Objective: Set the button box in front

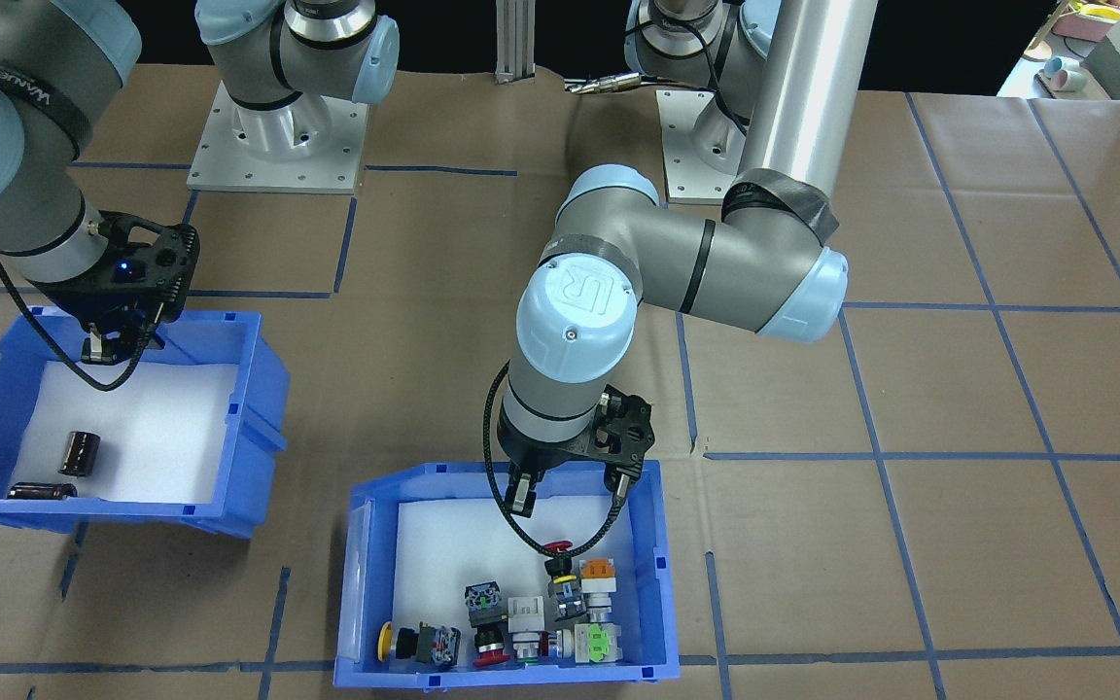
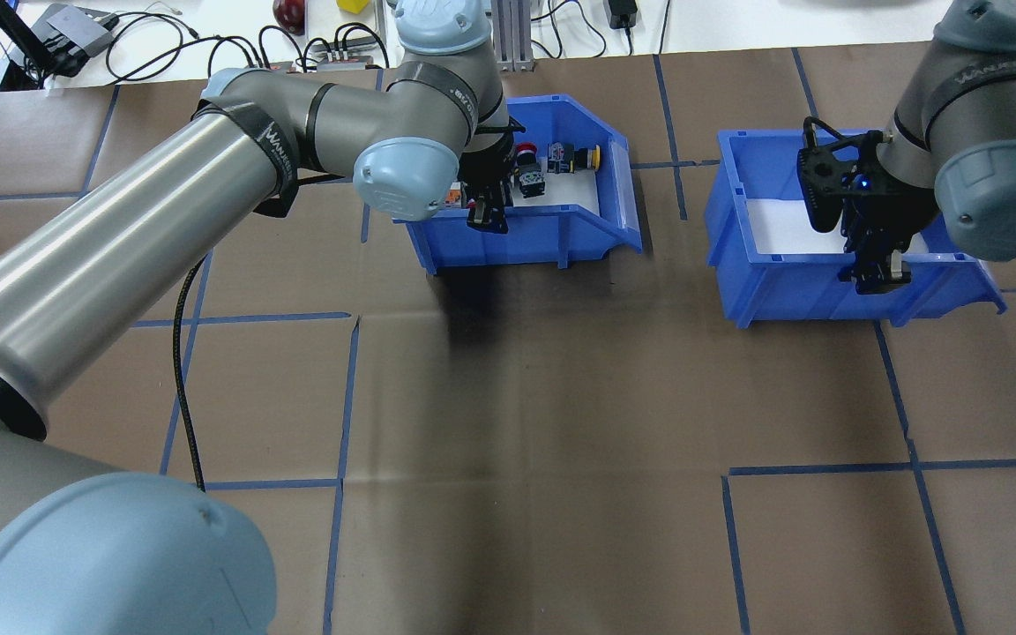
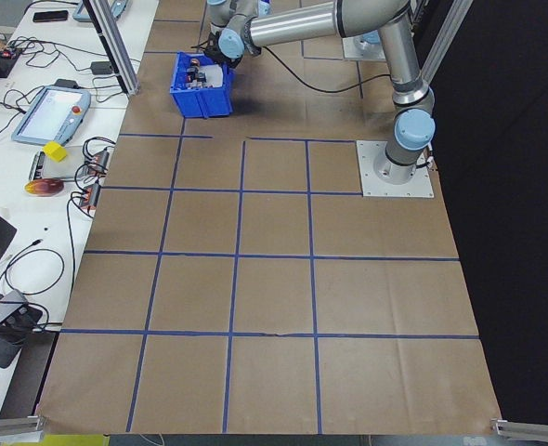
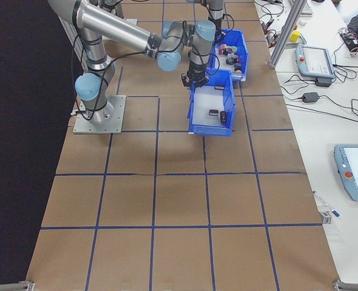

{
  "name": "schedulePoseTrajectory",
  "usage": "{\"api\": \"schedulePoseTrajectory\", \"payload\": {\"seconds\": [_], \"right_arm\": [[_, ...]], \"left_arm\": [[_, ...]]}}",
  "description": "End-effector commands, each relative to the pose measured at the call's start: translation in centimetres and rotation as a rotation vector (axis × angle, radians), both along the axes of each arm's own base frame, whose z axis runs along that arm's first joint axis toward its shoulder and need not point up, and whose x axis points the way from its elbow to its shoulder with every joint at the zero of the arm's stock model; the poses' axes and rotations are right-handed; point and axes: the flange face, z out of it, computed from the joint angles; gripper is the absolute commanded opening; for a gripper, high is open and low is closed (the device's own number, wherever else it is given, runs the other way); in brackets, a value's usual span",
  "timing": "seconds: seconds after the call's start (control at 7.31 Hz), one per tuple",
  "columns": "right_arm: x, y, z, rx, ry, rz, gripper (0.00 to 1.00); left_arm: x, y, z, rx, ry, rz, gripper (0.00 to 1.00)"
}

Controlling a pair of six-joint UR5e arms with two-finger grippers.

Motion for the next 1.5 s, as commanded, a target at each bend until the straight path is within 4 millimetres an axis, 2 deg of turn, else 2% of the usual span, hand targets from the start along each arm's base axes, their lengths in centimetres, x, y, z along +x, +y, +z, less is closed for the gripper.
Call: {"api": "schedulePoseTrajectory", "payload": {"seconds": [0.0, 0.14, 0.27, 0.41, 0.55, 0.68, 0.82, 0.96, 1.09, 1.23, 1.37], "right_arm": [[0.3, 0.4, -0.3, 0.010, -0.002, -0.002, 0.10], [0.8, 2.3, -0.2, 0.008, -0.002, 0.000, 0.10], [1.4, 4.8, -0.3, 0.009, -0.001, -0.003, 0.10], [1.9, 6.6, 0.3, -0.019, 0.005, -0.005, 0.10], [2.3, 7.8, 0.3, -0.023, 0.004, -0.003, 0.11], [2.7, 9.0, -0.9, 0.001, 0.001, 0.000, 0.11], [3.9, 10.5, -1.2, 0.004, -0.001, 0.021, 0.11], [5.7, 12.2, -1.1, -0.008, 0.007, 0.007, 0.11], [8.5, 14.1, -1.6, -0.010, 0.016, -0.025, 0.11], [11.4, 15.1, -1.9, -0.024, 0.023, -0.032, 0.11], [15.2, 16.5, -1.9, -0.053, 0.028, -0.041, 0.11]], "left_arm": [[0.7, 0.3, 3.2, -0.002, -0.007, 0.011, 0.97], [1.8, 1.8, 6.6, 0.006, -0.019, -0.082, 0.97], [4.5, 3.8, 10.7, 0.023, -0.036, -0.240, 0.97], [9.3, 5.2, 14.2, 0.045, -0.047, -0.346, 0.98], [12.7, 7.1, 17.4, 0.039, -0.045, -0.478, 0.98], [14.8, 9.2, 19.8, 0.028, -0.052, -0.676, 0.99], [16.6, 10.9, 21.2, 0.011, -0.077, -0.831, 0.99], [17.9, 12.6, 21.7, -0.003, -0.089, -1.030, 0.99], [19.5, 14.2, 21.5, -0.014, -0.091, -1.241, 0.99], [21.7, 16.1, 21.7, -0.027, -0.096, -1.329, 0.99], [23.9, 17.5, 21.3, -0.035, -0.095, -1.410, 0.99]]}}
